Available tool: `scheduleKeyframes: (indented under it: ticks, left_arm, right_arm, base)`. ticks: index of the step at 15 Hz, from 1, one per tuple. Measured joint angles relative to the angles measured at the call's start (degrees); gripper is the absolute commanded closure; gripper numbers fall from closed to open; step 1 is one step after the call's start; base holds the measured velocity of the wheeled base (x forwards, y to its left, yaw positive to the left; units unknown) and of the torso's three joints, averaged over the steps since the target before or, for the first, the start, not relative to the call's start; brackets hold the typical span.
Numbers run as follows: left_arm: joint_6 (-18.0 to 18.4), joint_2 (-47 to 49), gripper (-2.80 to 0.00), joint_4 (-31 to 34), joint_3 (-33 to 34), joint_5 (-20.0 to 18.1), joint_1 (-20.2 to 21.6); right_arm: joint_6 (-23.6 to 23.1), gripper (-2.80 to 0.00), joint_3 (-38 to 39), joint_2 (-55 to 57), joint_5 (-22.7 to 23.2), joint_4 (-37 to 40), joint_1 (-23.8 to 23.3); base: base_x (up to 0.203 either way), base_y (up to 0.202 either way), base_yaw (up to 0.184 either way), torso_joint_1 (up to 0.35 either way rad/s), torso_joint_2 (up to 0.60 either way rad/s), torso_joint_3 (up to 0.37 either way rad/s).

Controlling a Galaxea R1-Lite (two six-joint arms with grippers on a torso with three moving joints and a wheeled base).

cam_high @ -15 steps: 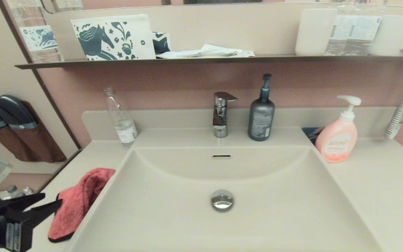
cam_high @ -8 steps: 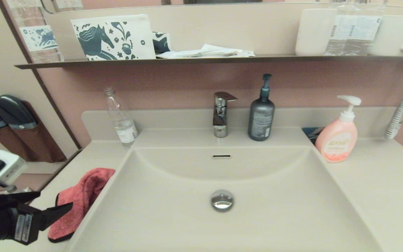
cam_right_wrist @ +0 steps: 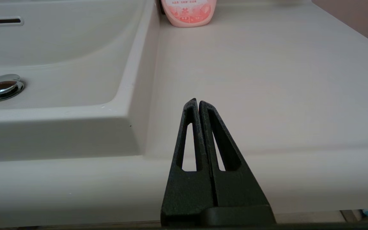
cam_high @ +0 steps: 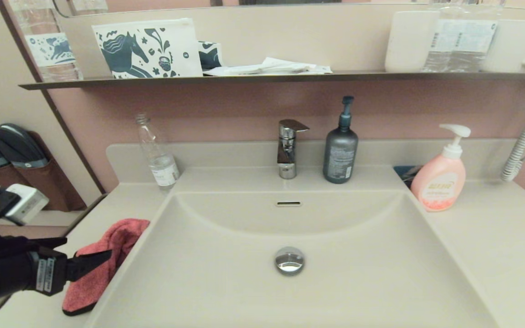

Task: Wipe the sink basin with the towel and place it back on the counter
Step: Pick up the cloth

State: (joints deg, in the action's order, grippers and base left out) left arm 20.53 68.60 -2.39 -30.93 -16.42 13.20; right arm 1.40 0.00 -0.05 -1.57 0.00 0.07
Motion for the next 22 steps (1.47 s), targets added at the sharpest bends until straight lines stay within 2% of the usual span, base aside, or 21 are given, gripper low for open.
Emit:
scheduleKeyframes:
  ticks: [4, 9, 12, 16, 22]
  left_arm:
    - [-1.3, 2.3, -2.8, -0.8, 0.0, -3.4, 1.2]
    - [-2.6, 4.8, -2.8, -1.3, -0.1, -3.3, 2.4]
    - [-2.5, 6.2, -2.8, -1.8, -0.5, -6.4, 3.0]
    - [-2.3, 8.7, -2.8, -2.1, -0.9, -6.7, 3.0]
    - [-2.3, 14.3, -2.8, -8.7, -0.8, -6.6, 2.9]
  right_arm:
    - [0.0, 0.0, 0.0, 0.0, 0.0, 0.0, 0.0]
    - [0.0, 0.0, 0.0, 0.0, 0.0, 0.0, 0.0]
    - [0.0, 0.0, 0.0, 0.0, 0.0, 0.0, 0.0]
    - [0.0, 0.0, 0.0, 0.0, 0.0, 0.0, 0.0]
    - [0.0, 0.0, 0.0, 0.0, 0.0, 0.0, 0.0]
  base:
    - [0.0, 0.0, 0.0, 0.0, 0.0, 0.0]
    - [0.0, 0.0, 0.0, 0.0, 0.0, 0.0]
    - [0.0, 0.0, 0.0, 0.0, 0.0, 0.0]
    - [0.0, 0.0, 0.0, 0.0, 0.0, 0.0]
    - [0.0, 0.0, 0.0, 0.0, 0.0, 0.0]
